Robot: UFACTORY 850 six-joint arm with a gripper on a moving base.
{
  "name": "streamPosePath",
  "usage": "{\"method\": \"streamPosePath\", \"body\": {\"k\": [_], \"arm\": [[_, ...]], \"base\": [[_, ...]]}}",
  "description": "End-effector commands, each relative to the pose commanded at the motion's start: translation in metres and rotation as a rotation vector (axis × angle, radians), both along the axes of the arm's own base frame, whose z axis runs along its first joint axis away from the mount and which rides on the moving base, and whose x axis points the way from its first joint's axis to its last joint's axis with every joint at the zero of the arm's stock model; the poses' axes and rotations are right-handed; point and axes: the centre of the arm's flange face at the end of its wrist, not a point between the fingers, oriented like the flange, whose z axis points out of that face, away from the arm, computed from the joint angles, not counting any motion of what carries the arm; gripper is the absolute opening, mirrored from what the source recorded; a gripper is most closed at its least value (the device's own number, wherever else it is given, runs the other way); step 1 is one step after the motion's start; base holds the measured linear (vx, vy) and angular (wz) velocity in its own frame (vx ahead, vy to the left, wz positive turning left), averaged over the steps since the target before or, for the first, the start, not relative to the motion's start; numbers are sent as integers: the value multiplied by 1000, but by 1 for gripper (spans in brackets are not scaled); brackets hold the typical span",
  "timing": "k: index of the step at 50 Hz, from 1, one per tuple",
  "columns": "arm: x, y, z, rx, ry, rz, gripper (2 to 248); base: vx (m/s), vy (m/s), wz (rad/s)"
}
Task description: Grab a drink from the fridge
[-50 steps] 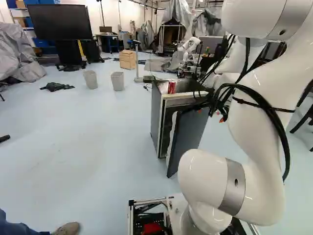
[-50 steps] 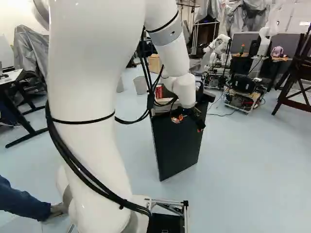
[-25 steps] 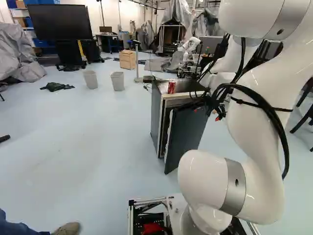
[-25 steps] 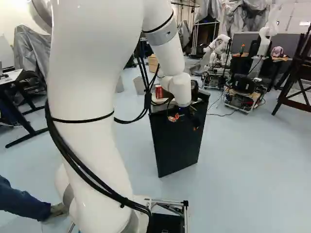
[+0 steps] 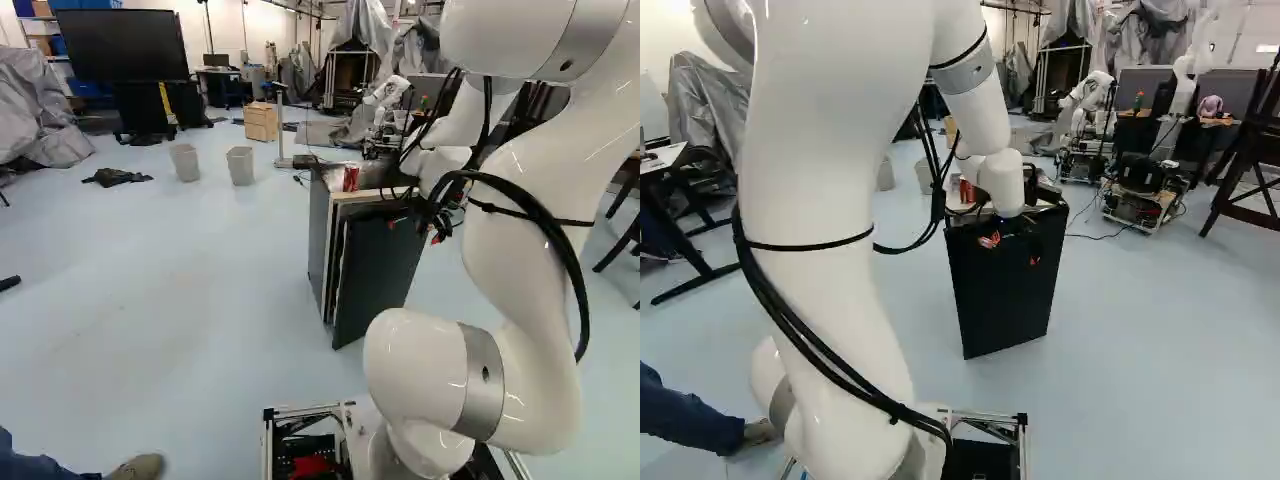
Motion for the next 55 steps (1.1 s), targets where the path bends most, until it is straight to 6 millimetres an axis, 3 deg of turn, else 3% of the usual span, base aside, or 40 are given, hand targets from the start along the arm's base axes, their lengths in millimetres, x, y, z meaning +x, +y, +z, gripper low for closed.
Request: {"method": "streamPosePath", "body": {"k": [55], "arm": [[29,46,0,-2,-5,105,247]], "base": [[0,0,0]]}}
